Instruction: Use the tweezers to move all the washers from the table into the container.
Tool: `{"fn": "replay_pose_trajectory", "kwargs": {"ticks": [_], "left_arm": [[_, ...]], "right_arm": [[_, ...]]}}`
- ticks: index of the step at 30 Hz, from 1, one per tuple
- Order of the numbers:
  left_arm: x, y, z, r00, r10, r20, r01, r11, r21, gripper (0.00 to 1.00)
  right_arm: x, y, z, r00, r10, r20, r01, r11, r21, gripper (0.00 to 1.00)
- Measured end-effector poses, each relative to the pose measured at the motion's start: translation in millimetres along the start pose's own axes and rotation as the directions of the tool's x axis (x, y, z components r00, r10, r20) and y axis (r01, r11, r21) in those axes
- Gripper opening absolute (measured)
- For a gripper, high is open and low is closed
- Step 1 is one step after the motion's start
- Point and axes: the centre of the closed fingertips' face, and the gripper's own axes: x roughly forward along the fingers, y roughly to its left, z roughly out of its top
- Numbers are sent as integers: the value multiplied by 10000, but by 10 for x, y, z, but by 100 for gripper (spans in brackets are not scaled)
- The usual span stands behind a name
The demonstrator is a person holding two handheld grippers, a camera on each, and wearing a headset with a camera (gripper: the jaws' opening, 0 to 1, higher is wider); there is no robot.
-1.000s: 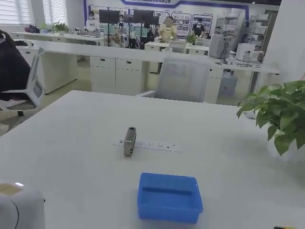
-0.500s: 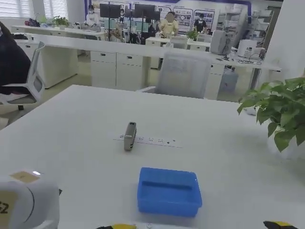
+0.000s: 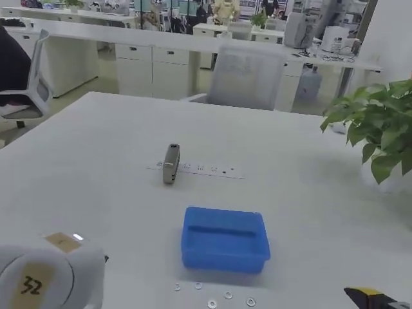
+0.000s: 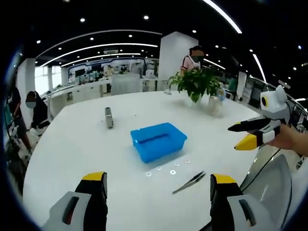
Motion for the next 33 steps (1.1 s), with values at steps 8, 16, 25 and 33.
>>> {"fn": "replay_pose_trajectory", "kwargs": {"ticks": [8, 16, 25, 33], "left_arm": [[166, -59, -122, 9913, -1049, -794, 1083, 9934, 390, 73], [432, -250, -307, 9382, -2809, -2019, 3158, 9339, 1680, 37], [722, -422, -565, 8716, -3759, -3147, 4587, 8519, 2528, 20], [917, -447, -850, 8299, -4014, -3875, 5232, 8011, 2907, 15]], "right_arm": [[62, 5, -59, 9997, -69, -213, 72, 9999, 126, 76], [49, -6, -177, 9981, -207, -586, 223, 9994, 267, 73], [41, -39, -231, 9959, -360, -831, 391, 9986, 360, 72], [44, 22, -222, 9936, -362, -1073, 386, 9991, 202, 72]]}}
